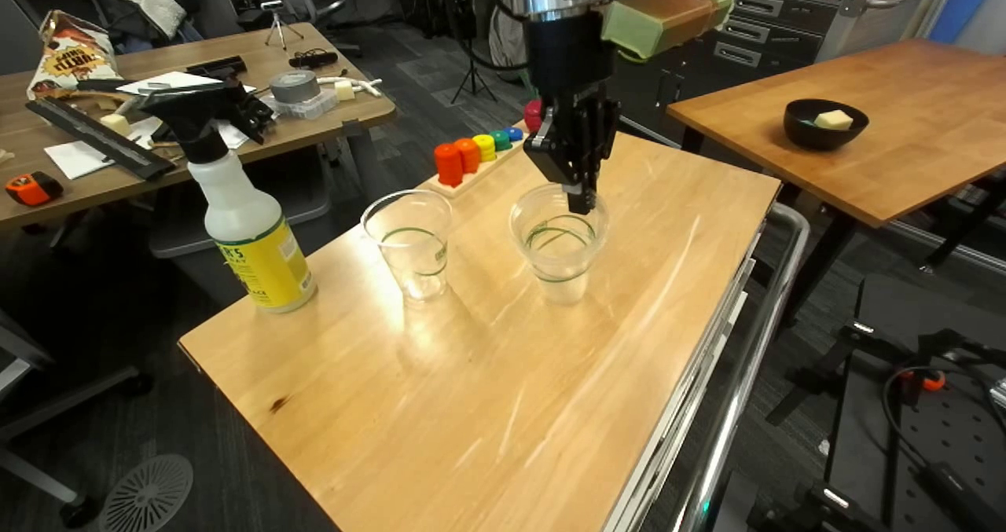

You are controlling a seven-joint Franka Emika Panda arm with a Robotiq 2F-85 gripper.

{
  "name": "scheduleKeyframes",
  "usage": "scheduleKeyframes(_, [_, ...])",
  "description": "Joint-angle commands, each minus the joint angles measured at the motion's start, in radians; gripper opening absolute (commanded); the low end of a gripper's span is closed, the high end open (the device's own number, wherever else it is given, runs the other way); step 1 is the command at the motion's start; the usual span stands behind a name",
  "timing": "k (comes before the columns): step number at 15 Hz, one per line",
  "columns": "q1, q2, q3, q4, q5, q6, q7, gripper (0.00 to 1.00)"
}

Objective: Stack the cups together

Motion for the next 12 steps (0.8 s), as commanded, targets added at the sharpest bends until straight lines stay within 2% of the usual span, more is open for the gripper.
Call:
scheduleKeyframes(1, [-0.004, -0.017, 0.002, 0.100, 0.026, -0.177, 0.000, 0.11])
scheduleKeyframes(7, [-0.012, 0.004, 0.012, 0.288, 0.128, -0.438, -0.075, 0.06])
scheduleKeyframes(10, [-0.015, 0.031, 0.012, 0.384, 0.210, -0.529, -0.091, 0.06])
scheduleKeyframes(12, [-0.014, 0.046, 0.013, 0.435, 0.264, -0.544, -0.086, 0.05])
